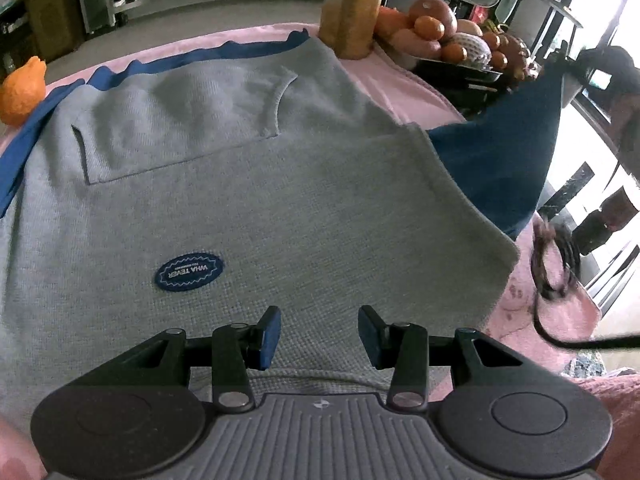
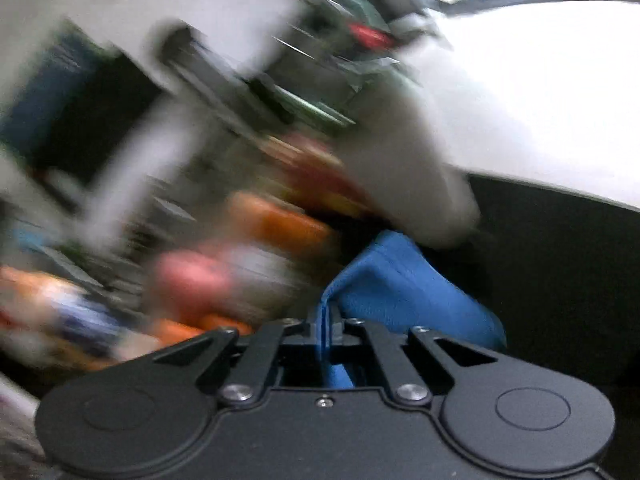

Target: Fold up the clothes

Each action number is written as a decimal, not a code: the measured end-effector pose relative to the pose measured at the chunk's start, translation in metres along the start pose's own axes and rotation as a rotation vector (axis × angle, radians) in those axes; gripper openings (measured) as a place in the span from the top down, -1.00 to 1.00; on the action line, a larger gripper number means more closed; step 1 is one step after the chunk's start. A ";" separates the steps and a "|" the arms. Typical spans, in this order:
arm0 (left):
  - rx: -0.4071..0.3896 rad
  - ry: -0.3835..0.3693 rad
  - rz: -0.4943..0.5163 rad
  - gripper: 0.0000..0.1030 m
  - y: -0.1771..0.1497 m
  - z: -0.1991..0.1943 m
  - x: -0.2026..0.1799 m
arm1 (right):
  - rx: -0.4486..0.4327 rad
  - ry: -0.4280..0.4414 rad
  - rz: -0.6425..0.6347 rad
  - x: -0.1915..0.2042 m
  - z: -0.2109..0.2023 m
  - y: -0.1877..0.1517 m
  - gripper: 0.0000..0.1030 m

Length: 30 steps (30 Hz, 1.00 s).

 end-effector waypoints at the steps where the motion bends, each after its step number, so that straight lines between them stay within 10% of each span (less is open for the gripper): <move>1: -0.001 -0.004 -0.001 0.18 0.000 0.000 -0.001 | -0.022 0.052 0.001 0.011 -0.009 0.006 0.97; 10: 0.026 -0.010 -0.001 0.18 -0.010 0.004 -0.004 | 0.073 -0.346 -0.069 -0.065 0.025 -0.018 0.97; 21: 0.034 -0.007 0.006 0.18 -0.011 0.005 -0.004 | 0.072 -0.510 -0.048 -0.092 0.022 -0.022 0.93; 25: 0.035 -0.018 0.004 0.18 -0.010 0.005 -0.006 | 0.087 -0.582 -0.109 -0.091 0.017 -0.020 0.37; 30: 0.032 -0.031 0.017 0.18 -0.011 0.005 -0.012 | -0.009 -0.589 -0.197 -0.059 -0.007 -0.003 0.22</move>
Point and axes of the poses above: each gripper's, at about its wrist camera, not at the fingertips, and z roughly the way its jaws point, x to its left, y to its top, the point moved 10 cm from there along z, roughly the way its jaws point, and after that the axes turned 5 degrees about -y, right-handed, at the moved point
